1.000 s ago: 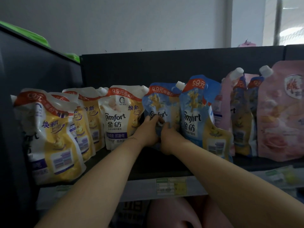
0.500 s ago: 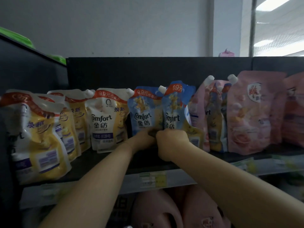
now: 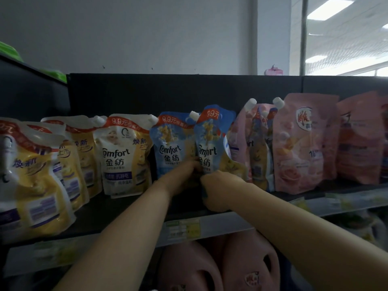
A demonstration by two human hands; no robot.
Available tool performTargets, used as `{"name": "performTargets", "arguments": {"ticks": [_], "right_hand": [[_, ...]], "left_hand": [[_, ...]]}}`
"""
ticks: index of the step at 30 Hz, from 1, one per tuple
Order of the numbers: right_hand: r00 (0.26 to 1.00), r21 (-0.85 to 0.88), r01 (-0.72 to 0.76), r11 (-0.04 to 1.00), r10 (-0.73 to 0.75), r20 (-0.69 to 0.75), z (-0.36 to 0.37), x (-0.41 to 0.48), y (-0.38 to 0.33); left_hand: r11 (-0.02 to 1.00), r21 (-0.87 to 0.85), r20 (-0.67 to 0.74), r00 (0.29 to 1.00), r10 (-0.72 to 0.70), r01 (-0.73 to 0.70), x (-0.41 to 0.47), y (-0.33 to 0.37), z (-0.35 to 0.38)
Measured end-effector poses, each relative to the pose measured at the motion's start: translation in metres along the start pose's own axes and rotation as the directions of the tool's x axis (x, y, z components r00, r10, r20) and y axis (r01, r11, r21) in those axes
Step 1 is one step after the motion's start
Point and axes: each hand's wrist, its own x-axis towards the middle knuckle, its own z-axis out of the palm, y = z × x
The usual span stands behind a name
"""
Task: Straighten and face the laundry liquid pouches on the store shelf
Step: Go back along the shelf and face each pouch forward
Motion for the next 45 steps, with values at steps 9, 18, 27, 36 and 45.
{"name": "performTargets", "arguments": {"ticks": [9, 18, 27, 36, 45], "right_hand": [[0.984, -0.092, 0.159, 0.983, -0.166, -0.067, 0.003, 0.007, 0.011], [0.955, 0.059, 0.263, 0.963, -0.251, -0.159, 0.023, 0.02, 0.005], [0.764, -0.259, 0.189, 0.947, -0.308, -0.568, 0.039, 0.038, -0.004], [0.835, -0.019, 0.245, 0.969, -0.221, -0.503, 0.052, 0.053, 0.008], [0.845, 0.424, -0.001, 0.906, 0.228, -0.484, 0.045, 0.054, 0.034]], "left_hand": [[0.969, 0.222, -0.147, 0.979, 0.139, -0.104, -0.016, -0.005, -0.03], [0.867, 0.482, -0.337, 0.887, 0.317, -0.127, -0.032, -0.008, -0.075], [0.042, 0.981, 0.08, 0.592, 0.802, -0.19, -0.06, -0.023, -0.088], [-0.253, 0.966, 0.082, 0.872, 0.483, 0.049, -0.024, -0.026, -0.075], [-0.343, 0.934, 0.07, 0.889, 0.453, 0.101, -0.01, -0.025, -0.08]]}}
